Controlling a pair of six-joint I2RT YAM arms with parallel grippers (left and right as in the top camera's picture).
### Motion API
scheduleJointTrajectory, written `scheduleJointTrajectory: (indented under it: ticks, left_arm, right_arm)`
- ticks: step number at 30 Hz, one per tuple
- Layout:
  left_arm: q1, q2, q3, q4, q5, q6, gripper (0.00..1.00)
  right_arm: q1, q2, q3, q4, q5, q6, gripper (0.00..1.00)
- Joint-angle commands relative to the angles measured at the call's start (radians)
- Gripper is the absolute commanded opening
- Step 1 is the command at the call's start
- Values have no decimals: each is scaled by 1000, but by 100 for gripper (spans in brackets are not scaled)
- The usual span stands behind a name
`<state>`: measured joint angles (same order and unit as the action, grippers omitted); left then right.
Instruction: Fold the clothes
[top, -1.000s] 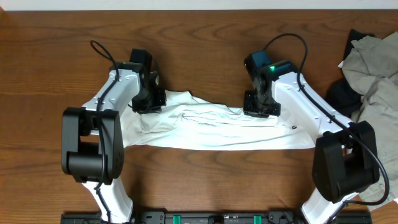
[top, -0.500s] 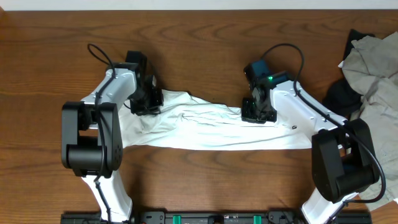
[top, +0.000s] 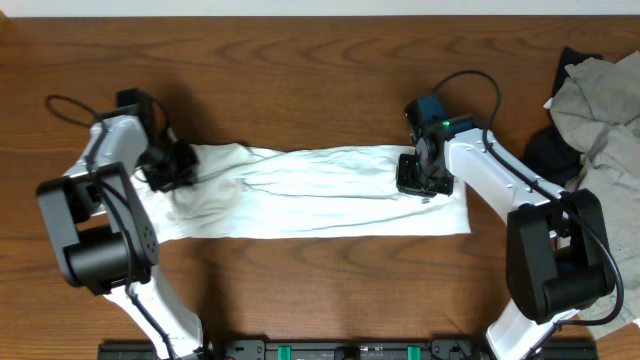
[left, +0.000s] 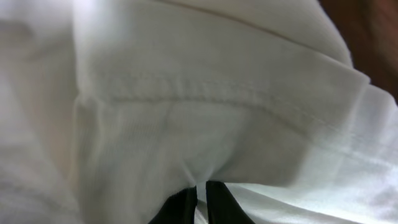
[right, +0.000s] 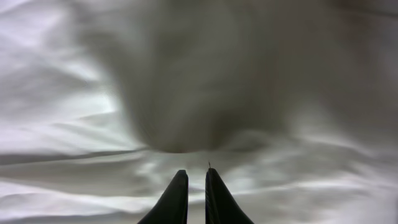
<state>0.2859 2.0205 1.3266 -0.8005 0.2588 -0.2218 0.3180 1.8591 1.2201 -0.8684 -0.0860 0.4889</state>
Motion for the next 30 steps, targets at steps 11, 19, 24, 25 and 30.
scheduleJointTrajectory:
  ticks: [11, 19, 24, 25, 30]
  left_arm:
    - [72, 54, -14, 0, -161, -94, 11]
    - [147, 54, -14, -10, -173, -131, 12]
    - [148, 54, -14, -9, -173, -130, 11]
    - [148, 54, -14, -9, -173, -130, 11]
    - [148, 54, -14, -6, -165, -130, 11]
  right_arm:
    - [-22, 50, -6, 50, 53, -34, 13]
    - [-130, 118, -6, 103, 71, -32, 8]
    - [-221, 116, 23, 90, 71, -28, 2]
    - [-235, 116, 30, 90, 71, -36, 2]
    - [-265, 116, 61, 78, 71, -60, 2]
